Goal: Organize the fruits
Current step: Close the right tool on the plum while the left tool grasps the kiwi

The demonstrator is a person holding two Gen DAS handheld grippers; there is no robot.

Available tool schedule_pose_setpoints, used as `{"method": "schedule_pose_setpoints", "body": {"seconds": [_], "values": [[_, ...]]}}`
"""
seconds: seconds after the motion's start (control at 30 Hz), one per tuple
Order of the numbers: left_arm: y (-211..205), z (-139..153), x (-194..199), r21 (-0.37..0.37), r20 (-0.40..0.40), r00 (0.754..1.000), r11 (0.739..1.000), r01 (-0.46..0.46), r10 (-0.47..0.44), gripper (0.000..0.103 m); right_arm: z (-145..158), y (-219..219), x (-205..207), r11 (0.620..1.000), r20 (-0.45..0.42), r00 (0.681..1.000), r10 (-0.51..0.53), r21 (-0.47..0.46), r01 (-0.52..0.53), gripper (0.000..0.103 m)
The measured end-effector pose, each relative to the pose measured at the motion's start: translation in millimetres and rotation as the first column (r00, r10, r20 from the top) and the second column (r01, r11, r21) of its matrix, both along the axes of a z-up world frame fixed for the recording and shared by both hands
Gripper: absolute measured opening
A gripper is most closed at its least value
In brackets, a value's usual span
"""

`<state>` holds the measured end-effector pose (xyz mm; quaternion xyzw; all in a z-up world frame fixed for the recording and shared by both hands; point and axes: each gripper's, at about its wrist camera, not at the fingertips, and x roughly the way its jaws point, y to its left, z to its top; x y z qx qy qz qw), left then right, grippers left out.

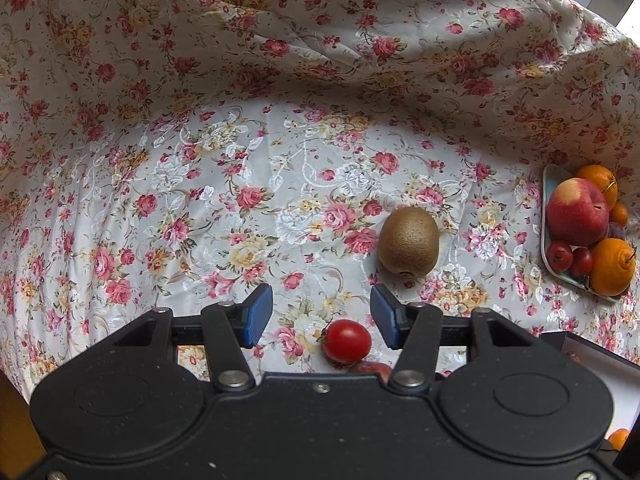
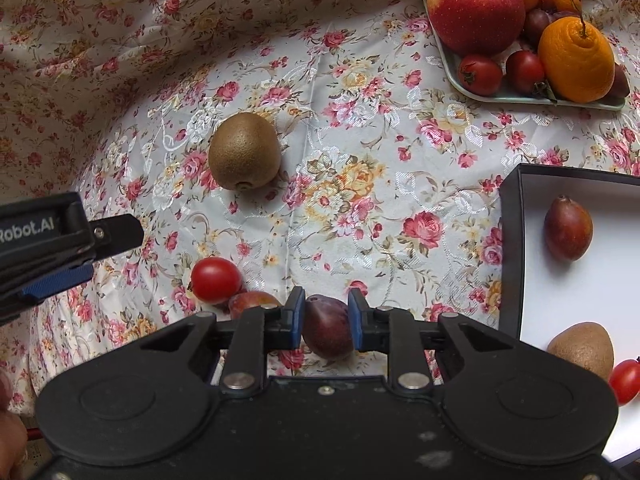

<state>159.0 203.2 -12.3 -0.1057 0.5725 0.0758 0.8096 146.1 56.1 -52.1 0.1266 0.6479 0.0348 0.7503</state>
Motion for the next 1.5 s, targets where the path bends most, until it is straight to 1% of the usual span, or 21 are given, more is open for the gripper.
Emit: {"method": "schedule_pose_setpoints", "body": {"seconds": [0.1,0.17,0.3,0.37,0.47,0.53,0.57,0.63,0.67,0.7,0.8,0.83,1.03,1.2,1.33,1.37,1.5], "values": [[-8.1,-1.9,5.7,-0.016,0.012,1.0,1.0,0.013,-0.013,0.06,-3.2,-3.0,-1.7,1.0,-0.019,1.0,-0.01,-0.002,0.01,0.026],[-13.6,-3.6,9.3,-0.017,0.018,1.0,1.0,0.02,-0.02,0.06,-6.3,-4.5,-2.9,0.999,-0.038,0.999,-0.023,0.023,0.024,0.03],[-22.7,-6.6,22.3,0.007,0.039,0.998,0.999,0.049,-0.049,0.06,-6.6,-2.5,-5.7,0.999,-0.034,0.999,-0.021,0.04,0.023,0.031],[-24.9,-8.9,29.6,0.011,0.043,0.997,0.998,0.057,-0.057,0.06,-5.1,-1.2,-7.5,0.999,-0.03,1.0,-0.004,0.043,0.005,0.032],[-28.5,-13.9,43.8,-0.017,0.033,0.996,0.996,0.082,-0.081,0.06,-2.4,1.5,-10.6,0.999,-0.021,0.999,0.032,0.042,-0.031,0.032],[-31.8,-16.6,51.0,-0.017,0.025,0.994,0.994,0.105,-0.104,0.06,-1.8,2.9,-11.7,0.998,-0.017,0.999,0.047,0.042,-0.047,0.033],[-33.6,-17.7,53.8,-0.01,0.027,0.993,0.993,0.119,-0.119,0.06,-1.7,3.7,-12.4,0.998,-0.017,0.998,0.055,0.04,-0.054,0.033],[-39.4,-20.6,57.7,0.031,0.034,0.984,0.985,0.173,-0.174,0.06,-2.0,4.4,-13.9,0.997,-0.018,0.998,0.067,0.043,-0.066,0.034],[-40.8,-22.3,58.7,0.05,0.035,0.983,0.983,0.176,-0.178,0.06,-2.0,4.4,-14.6,0.996,-0.02,0.997,0.072,0.045,-0.071,0.034],[-41.0,-23.7,59.2,0.053,0.034,0.985,0.985,0.166,-0.168,0.06,-1.5,4.4,-16.2,0.996,-0.02,0.997,0.078,0.049,-0.077,0.035],[-42.4,-33.7,64.6,-0.003,0.016,0.987,0.987,0.158,-0.158,0.061,0.4,2.7,-18.3,0.994,-0.015,0.996,0.09,0.06,-0.089,0.035],[-44.2,-37.1,66.4,-0.004,0.01,0.988,0.988,0.153,-0.153,0.061,1.1,-0.2,-18.2,0.994,-0.014,0.996,0.085,0.065,-0.084,0.035],[-61.3,-57.9,76.8,0.041,-0.034,0.985,0.985,0.17,-0.168,0.061,6.6,-10.4,-20.0,0.993,-0.002,0.997,0.076,0.087,-0.075,0.035],[-63.9,-73.3,82.4,0.04,-0.074,0.984,0.985,0.166,-0.163,0.06,14.1,-15.7,-22.4,0.991,0.013,0.997,0.07,0.109,-0.071,0.035],[-62.7,-73.5,82.5,0.041,-0.063,0.984,0.985,0.17,-0.167,0.06,18.2,-21.3,-22.4,0.99,0.015,0.999,0.051,0.131,-0.053,0.035],[-60.7,-73.1,82.4,0.039,-0.058,0.985,0.986,0.163,-0.16,0.058,18.9,-22.8,-22.2,0.99,0.016,0.999,0.047,0.134,-0.048,0.035],[-52.8,-70.0,80.6,0.022,-0.053,0.99,0.991,0.132,-0.131,0.058,20.1,-25.8,-21.6,0.988,0.013,0.999,0.03,0.15,-0.031,0.035]]}}
